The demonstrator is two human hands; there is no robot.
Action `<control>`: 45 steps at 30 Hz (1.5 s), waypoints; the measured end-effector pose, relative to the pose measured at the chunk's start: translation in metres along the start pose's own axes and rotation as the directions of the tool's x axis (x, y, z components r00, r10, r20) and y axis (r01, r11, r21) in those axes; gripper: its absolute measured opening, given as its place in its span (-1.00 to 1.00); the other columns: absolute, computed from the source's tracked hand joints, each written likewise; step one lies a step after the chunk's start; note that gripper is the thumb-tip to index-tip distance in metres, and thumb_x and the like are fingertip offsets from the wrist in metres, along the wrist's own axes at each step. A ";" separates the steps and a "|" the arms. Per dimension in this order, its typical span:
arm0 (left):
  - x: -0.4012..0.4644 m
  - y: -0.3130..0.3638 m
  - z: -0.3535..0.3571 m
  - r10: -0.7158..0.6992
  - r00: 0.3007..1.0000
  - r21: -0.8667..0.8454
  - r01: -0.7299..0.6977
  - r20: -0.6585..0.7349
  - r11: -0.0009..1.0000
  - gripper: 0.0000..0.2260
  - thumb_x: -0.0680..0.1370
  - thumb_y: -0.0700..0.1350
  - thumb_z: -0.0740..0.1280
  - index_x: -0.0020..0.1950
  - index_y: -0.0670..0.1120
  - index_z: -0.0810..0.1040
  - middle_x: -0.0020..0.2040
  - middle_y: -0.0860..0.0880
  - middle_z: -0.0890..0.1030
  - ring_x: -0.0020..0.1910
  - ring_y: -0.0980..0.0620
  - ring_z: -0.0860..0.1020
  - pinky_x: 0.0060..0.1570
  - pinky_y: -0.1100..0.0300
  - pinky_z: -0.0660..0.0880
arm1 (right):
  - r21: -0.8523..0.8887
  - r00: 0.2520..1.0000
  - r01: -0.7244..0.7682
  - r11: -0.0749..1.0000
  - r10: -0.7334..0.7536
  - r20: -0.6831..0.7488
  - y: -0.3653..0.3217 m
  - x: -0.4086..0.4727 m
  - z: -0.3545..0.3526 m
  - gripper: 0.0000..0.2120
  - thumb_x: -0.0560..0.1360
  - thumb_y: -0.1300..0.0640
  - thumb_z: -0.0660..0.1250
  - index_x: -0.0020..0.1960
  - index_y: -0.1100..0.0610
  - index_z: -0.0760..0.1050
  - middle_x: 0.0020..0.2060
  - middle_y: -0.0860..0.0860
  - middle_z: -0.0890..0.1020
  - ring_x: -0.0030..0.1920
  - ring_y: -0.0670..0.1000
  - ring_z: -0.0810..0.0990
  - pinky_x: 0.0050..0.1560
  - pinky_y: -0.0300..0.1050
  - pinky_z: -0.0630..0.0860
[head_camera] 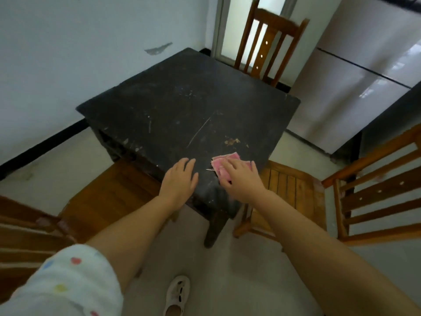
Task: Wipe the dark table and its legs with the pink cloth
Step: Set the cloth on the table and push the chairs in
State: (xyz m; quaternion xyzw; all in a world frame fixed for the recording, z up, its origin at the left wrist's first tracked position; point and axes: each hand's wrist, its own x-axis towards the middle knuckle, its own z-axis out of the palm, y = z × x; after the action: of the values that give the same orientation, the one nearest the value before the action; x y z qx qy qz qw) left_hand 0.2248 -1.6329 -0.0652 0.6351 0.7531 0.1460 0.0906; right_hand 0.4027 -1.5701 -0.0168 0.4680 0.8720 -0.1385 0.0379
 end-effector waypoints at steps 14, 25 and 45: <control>-0.241 -0.071 -0.170 -0.115 0.959 0.107 0.147 -0.258 0.983 -0.58 0.59 0.09 0.09 0.42 -0.01 0.24 0.37 -0.02 0.37 0.36 0.01 0.30 0.37 0.06 0.21 | -0.027 0.942 0.335 0.942 -0.335 -0.023 -0.199 -0.128 0.009 -0.48 0.58 -0.21 -0.04 0.50 -0.09 0.02 0.50 -0.02 0.15 0.50 0.05 0.08 0.48 0.19 -0.06; -0.358 -0.225 -0.265 0.016 0.994 0.324 0.019 -0.106 0.946 -0.43 0.53 0.26 0.05 0.45 0.00 0.18 0.41 -0.03 0.32 0.39 -0.01 0.26 0.39 -0.04 0.18 | 0.027 0.929 0.315 0.949 -0.302 -0.212 -0.374 -0.146 -0.004 -0.48 0.57 -0.23 -0.05 0.49 -0.11 0.07 0.50 -0.03 0.16 0.50 0.06 0.10 0.46 0.12 -0.01; -0.243 -0.379 -0.283 0.280 0.952 0.414 -0.306 0.123 0.858 -0.37 0.52 0.20 0.19 0.49 0.01 0.06 0.48 -0.07 0.18 0.46 -0.09 0.14 0.44 -0.06 0.08 | 0.094 0.987 -0.076 0.993 0.088 -0.135 -0.523 -0.069 0.052 -0.35 0.53 -0.14 0.22 0.50 -0.01 0.02 0.43 0.05 0.29 0.38 0.12 0.34 0.30 0.15 0.39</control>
State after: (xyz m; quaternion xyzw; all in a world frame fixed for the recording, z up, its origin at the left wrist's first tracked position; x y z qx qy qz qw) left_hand -0.1757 -1.9583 0.0626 0.7505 0.6582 -0.0291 -0.0523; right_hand 0.0057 -1.9139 0.0547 0.5131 0.8456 -0.1424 -0.0379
